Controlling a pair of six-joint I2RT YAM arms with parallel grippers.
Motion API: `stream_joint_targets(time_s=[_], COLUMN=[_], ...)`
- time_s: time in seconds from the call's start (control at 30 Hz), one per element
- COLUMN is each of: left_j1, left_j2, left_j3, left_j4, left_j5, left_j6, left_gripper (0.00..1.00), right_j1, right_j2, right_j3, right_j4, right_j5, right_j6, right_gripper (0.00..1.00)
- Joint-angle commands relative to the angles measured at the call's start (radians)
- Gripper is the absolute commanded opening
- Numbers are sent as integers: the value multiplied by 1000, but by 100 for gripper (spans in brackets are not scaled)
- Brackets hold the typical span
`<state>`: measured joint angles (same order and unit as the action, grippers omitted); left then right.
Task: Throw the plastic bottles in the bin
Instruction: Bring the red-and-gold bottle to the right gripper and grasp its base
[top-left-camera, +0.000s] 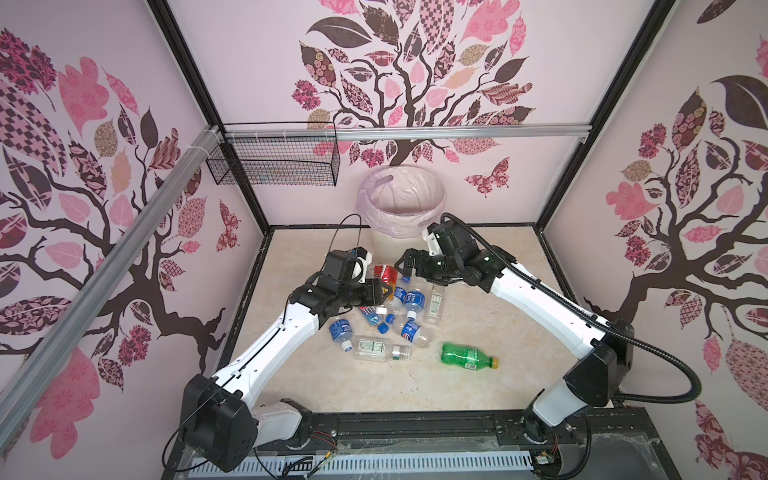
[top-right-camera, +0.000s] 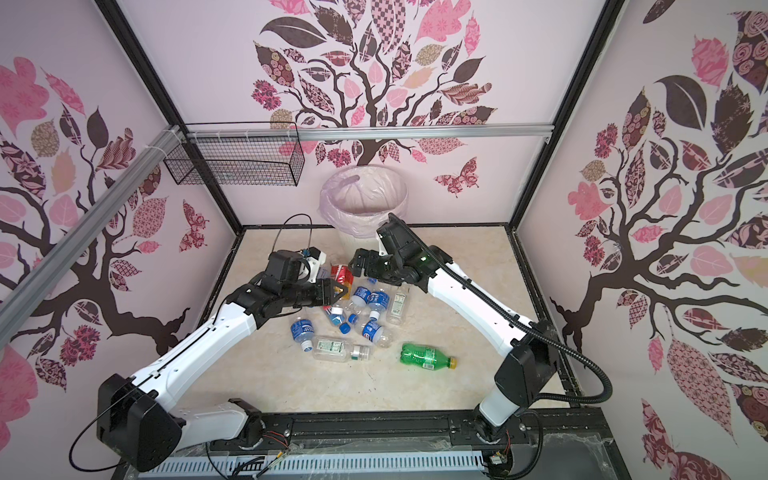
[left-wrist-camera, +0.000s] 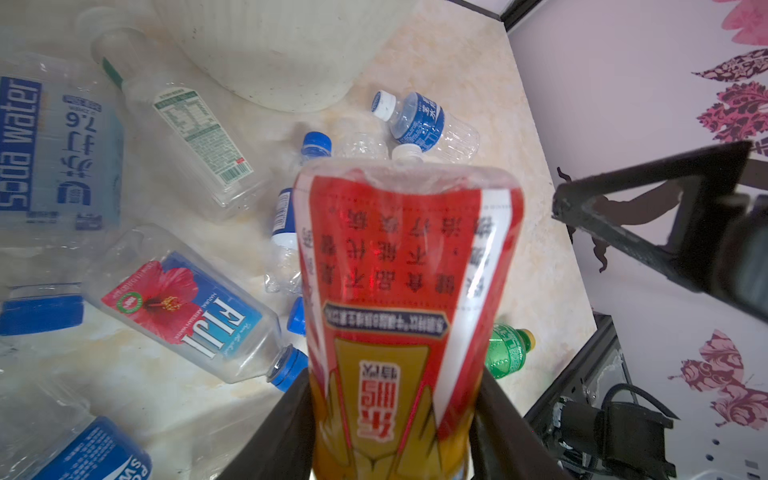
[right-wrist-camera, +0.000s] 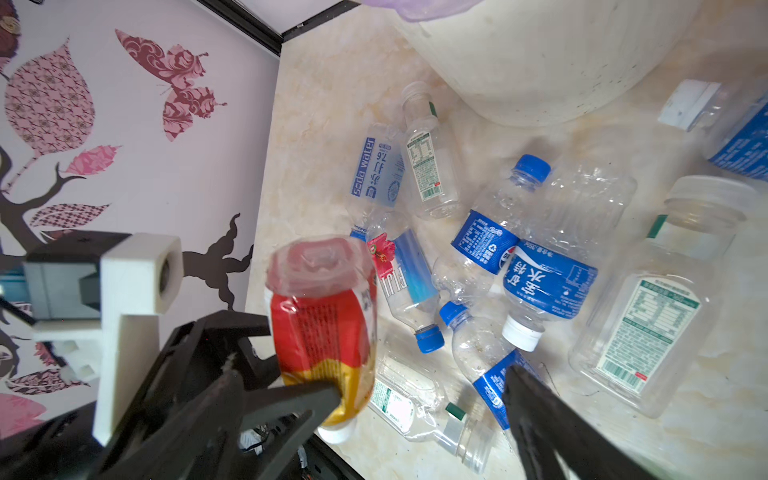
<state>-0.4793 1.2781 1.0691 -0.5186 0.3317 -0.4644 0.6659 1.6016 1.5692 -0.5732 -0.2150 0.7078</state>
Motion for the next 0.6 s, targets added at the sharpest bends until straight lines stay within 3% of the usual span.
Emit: stream_joint_targets(time_s=[0.0,0.17,0.57], left_j1=[-13,-23,-55], left_j2=[-14,-7,27], left_j3=[1,16,75], left_j4=[21,24,34], left_j5=[17,24,46], left_j6=[4,2,-14], left_gripper=[53,53,53], right_j1=[-4,-4,-4], right_j2=[-20,-4,50], right_j3=[8,-6,-13], right_j4=[44,72,81], right_j5=[-45,-85,-119], right_j6=[30,53,64], right_gripper=[98,92,90])
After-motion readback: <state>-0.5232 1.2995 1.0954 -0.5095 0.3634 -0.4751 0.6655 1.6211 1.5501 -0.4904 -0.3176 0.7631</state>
